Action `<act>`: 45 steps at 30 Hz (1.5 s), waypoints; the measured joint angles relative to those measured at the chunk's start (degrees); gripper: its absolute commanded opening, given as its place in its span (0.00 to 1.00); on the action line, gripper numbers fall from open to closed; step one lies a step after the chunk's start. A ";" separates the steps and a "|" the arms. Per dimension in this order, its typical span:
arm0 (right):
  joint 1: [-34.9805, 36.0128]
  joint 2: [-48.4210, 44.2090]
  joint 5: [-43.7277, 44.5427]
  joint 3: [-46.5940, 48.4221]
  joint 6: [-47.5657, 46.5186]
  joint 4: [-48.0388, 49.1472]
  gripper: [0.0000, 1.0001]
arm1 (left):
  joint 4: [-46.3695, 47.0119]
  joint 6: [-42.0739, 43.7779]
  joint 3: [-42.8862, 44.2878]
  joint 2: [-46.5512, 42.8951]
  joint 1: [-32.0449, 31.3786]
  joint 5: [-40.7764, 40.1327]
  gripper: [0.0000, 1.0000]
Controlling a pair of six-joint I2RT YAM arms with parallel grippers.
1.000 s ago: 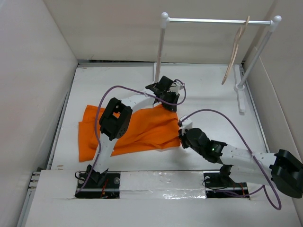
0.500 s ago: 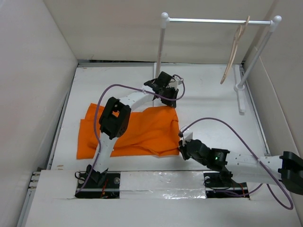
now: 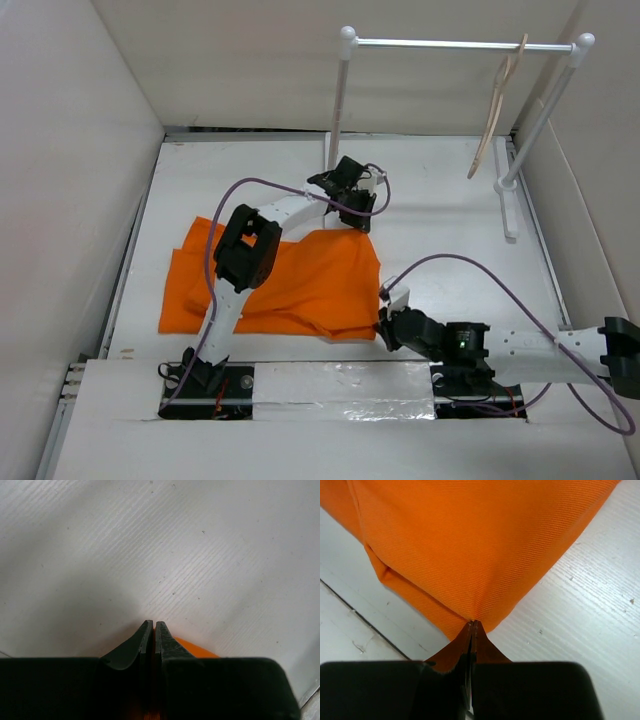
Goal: Place the trousers on the hanger
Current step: Fold the trousers at the center of the board.
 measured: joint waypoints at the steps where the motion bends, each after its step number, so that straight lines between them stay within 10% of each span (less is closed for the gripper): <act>1: 0.68 0.26 0.35 0.00 0.61 -0.24 0.00 | -0.11 -0.02 0.13 0.35 -0.04 -0.20 0.00; 7: 6.67 3.06 3.82 0.07 5.25 -1.57 0.00 | -1.07 -0.24 0.50 2.91 -0.92 -0.11 0.01; 13: 11.06 4.85 2.45 0.17 10.54 -3.19 0.00 | 2.95 0.55 0.50 3.04 -1.09 -3.10 0.33; 21: 12.76 -2.47 2.62 1.29 13.46 -12.81 0.68 | 5.99 0.70 -1.79 -0.61 -0.74 -6.08 0.50; 24: 12.76 -5.14 4.35 3.32 12.70 -16.17 0.77 | 8.22 -0.13 -7.06 -8.28 -0.76 -7.30 0.49; 29: 7.48 -6.80 7.69 5.86 7.32 -17.03 0.71 | 19.28 -4.37 -23.17 -30.27 -0.79 -11.02 0.34; 33: -6.97 -6.58 5.05 6.86 -3.30 -11.82 0.00 | 27.36 -9.05 -35.32 -44.33 -0.81 -15.19 0.00; 36: -21.49 -3.50 -2.10 7.37 -10.16 -4.70 0.01 | 33.35 -12.46 -46.69 -51.17 -0.81 -16.65 0.00; 40: -33.29 3.89 -12.11 8.66 -15.69 2.84 0.65 | 36.50 -16.61 -60.24 -54.99 -1.14 -16.94 0.00; 42: -34.27 5.75 -15.91 8.48 -17.03 5.25 0.81 | 37.35 -18.12 -65.24 -55.89 -1.60 -16.81 0.00; 45: -34.53 8.39 -21.33 6.99 -18.01 11.37 0.81 | 38.84 -20.11 -71.84 -58.49 -2.05 -16.65 0.02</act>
